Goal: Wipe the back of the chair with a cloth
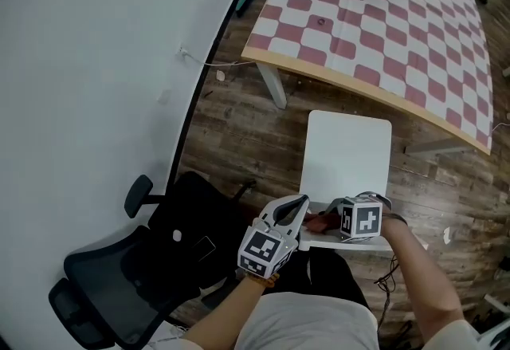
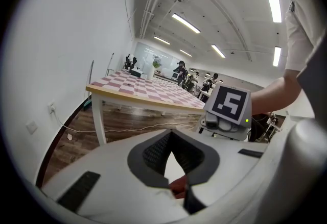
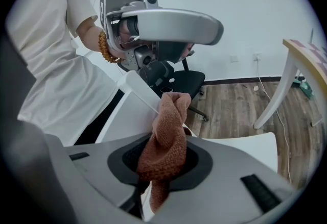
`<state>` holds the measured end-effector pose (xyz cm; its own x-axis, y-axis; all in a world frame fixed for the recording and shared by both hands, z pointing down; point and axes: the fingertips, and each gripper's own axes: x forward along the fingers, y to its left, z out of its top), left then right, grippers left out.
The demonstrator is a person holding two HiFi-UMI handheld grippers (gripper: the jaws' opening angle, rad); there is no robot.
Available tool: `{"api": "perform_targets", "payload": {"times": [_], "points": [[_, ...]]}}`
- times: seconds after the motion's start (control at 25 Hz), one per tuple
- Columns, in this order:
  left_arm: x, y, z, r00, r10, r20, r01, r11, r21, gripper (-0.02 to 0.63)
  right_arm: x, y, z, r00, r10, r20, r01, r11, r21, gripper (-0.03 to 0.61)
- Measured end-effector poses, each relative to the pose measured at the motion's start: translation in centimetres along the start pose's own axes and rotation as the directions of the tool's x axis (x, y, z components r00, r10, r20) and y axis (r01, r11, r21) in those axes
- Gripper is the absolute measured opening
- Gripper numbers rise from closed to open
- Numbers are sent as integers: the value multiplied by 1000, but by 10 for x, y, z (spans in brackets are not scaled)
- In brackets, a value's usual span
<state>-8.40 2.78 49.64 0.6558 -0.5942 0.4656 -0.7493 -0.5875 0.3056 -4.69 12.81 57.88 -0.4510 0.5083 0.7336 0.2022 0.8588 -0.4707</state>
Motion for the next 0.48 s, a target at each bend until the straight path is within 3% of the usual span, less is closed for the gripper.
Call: {"api": "perform_targets", "payload": {"times": [0.48], "points": [[-14, -24, 33, 999, -30, 37, 29, 999, 45, 9, -35, 30, 24, 999, -45, 3, 45, 997, -60, 101]]}}
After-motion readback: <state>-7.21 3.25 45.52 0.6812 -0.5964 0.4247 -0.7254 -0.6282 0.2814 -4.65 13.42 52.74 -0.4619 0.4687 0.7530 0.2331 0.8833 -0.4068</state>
